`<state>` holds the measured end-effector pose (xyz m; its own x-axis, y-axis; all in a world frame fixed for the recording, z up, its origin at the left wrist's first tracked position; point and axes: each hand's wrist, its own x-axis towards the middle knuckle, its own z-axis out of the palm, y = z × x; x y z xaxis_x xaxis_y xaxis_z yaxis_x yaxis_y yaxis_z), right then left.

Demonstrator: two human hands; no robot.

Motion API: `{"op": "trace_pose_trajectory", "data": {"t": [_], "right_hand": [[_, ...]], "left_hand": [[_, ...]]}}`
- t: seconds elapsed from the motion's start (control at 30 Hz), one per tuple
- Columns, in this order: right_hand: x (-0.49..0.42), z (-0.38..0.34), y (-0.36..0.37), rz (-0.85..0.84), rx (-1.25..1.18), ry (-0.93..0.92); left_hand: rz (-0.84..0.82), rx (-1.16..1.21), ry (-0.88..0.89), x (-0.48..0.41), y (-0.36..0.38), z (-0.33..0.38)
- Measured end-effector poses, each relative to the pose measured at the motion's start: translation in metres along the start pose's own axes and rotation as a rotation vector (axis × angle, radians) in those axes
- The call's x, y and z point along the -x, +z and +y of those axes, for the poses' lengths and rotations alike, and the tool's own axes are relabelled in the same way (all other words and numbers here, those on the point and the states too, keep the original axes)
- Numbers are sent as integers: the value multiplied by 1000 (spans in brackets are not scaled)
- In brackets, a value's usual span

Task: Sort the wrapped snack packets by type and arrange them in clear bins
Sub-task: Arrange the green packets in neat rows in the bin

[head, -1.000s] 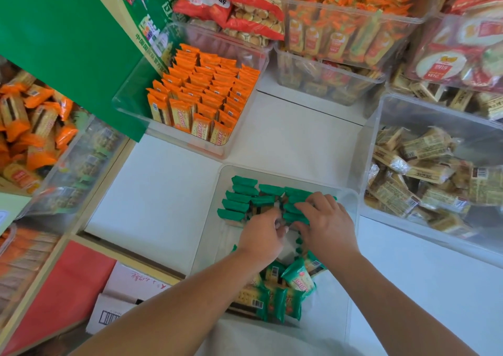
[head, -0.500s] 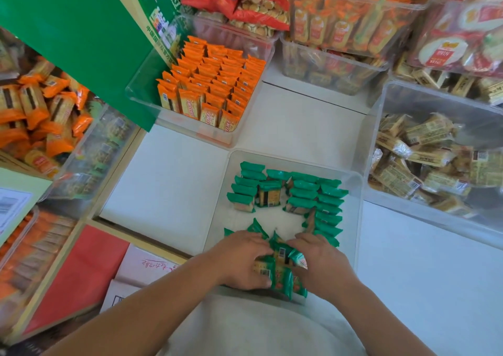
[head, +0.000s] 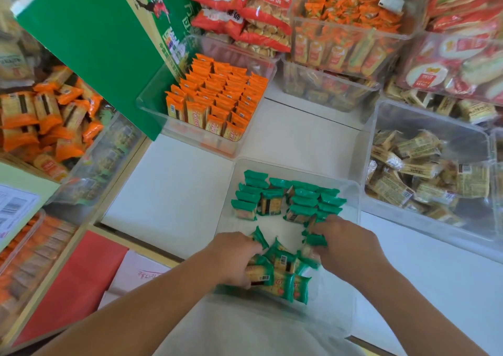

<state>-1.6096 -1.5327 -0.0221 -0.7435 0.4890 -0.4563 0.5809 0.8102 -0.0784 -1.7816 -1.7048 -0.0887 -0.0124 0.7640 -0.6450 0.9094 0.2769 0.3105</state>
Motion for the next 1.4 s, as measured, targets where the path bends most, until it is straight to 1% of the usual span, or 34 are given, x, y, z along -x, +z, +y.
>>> {"op": "trace_pose_trajectory", "data": {"t": [0.07, 0.1, 0.13, 0.23, 0.3, 0.33, 0.43, 0.53, 0.67, 0.77, 0.9, 1.03, 1.1, 1.17, 1.3, 1.4], "right_hand": [[-15, -4, -14, 76, -139, -1], [-26, -9, -15, 93, -160, -27], [-41, -14, -12, 107, -146, -64], [-79, -32, 2, 134, -1, -194], [-98, -39, 11, 206, 97, -284], [-104, -40, 16, 223, 106, -296], [-112, -37, 31, 194, 107, -317], [-115, -30, 38, 236, 90, -334], [-117, -33, 45, 288, 116, -337], [-118, -36, 49, 366, 127, -328], [-121, -34, 45, 450, 130, -262], [-128, -27, 45, 455, 42, -270], [-131, -24, 45, 466, -44, -270], [-133, -23, 44, 493, -81, -301], [-134, -22, 43, 513, -58, -330], [-132, -21, 47, 506, 2, -309]], "left_hand": [[64, 110, -34, 4, -3, 2], [103, 150, -57, 7, -3, 4], [142, 190, -86, 9, -4, 7], [247, 298, -166, 12, 1, 11], [308, 360, -208, 15, 5, 10], [338, 393, -222, 16, 6, 9], [433, 482, -264, 18, 10, 11], [495, 584, -321, 16, 15, 15], [492, 640, -358, 14, 14, 18], [489, 660, -364, 13, 13, 18], [544, 700, -378, 10, 14, 15], [530, 743, -354, 6, 14, 15], [518, 801, -344, 4, 12, 15], [509, 871, -338, 4, 9, 12], [444, 931, -290, 7, 5, 9], [422, 949, -289, 7, 4, 8]]}}
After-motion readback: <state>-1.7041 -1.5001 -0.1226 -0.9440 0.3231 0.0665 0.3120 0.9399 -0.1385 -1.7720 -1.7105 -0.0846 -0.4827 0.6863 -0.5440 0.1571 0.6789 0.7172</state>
